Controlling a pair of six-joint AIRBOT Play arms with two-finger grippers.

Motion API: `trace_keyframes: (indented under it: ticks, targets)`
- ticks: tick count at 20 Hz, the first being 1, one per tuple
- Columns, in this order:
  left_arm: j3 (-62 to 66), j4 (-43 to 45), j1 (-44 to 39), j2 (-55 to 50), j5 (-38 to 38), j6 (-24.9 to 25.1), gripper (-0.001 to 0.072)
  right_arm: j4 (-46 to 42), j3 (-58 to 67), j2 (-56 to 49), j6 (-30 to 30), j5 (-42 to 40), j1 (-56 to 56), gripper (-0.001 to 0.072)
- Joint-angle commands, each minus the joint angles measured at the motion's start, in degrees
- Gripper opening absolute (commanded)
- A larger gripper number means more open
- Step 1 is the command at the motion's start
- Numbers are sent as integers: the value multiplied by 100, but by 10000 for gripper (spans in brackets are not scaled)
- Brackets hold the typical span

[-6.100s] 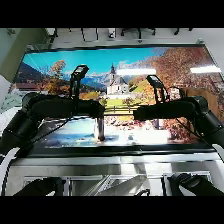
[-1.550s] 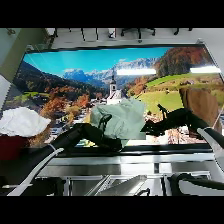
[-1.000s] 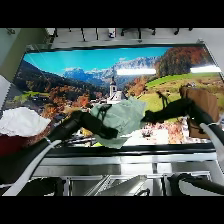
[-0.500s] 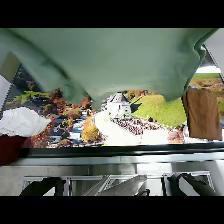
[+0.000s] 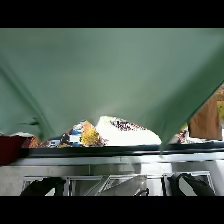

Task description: Fold the shirts.

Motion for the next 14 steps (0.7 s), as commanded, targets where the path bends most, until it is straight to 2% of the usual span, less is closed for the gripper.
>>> trace_keyframes:
  ticks: [1, 4, 6, 8, 10, 13, 14]
  targets:
    - [-201, -33, 236, -1235, -70, 337, 10, -282, -1541, -315, -223, 59, 595, 23]
    - [-201, -72, 546, -2841, -636, 444, 10, -951, -2907, -931, -236, 1178, 984, 23]
    - [-140, -74, 601, -3884, -1117, 444, 10, -1051, -3344, -1681, -238, 1808, 1001, 23]
    - [297, -74, 595, -4946, -986, 444, 10, -1005, -3373, -2610, -258, 2081, 1003, 23]
    - [824, -66, 544, -5821, -472, 459, 10, -660, -3373, -3425, -369, 2251, 1005, 24]
    - [916, -70, 542, -6295, -221, 457, 12, -380, -3373, -4251, -507, 2243, 1014, 24]
    - [787, -70, 544, -6247, -216, 457, 154, -380, -3370, -4363, -505, 2225, 1014, 24]
